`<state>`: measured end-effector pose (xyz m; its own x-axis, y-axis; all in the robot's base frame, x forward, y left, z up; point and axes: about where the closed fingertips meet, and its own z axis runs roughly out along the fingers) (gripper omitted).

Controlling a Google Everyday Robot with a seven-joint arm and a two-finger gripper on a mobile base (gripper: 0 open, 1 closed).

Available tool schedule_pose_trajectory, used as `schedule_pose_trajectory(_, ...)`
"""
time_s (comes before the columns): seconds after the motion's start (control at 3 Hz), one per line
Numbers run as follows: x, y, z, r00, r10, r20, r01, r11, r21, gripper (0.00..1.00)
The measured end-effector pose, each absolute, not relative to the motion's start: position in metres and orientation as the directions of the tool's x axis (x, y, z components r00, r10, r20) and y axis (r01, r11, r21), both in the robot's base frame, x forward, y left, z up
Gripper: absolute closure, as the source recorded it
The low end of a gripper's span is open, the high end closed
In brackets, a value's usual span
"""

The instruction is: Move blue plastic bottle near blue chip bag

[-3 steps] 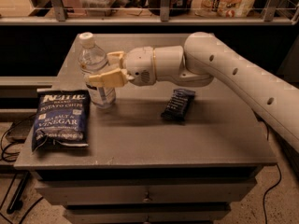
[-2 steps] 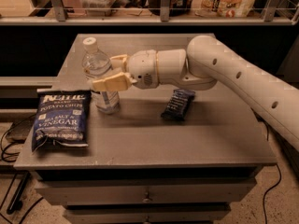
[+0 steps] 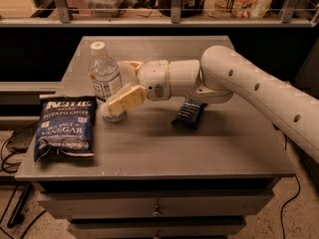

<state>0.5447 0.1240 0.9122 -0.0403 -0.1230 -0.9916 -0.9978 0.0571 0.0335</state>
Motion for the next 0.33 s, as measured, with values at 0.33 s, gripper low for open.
schedule_pose_trajectory(0.33, 0.5446, 0.1239, 0.9119, -0.041, -0.123, -0.992, -0.998, 0.058, 0.035, 0.00)
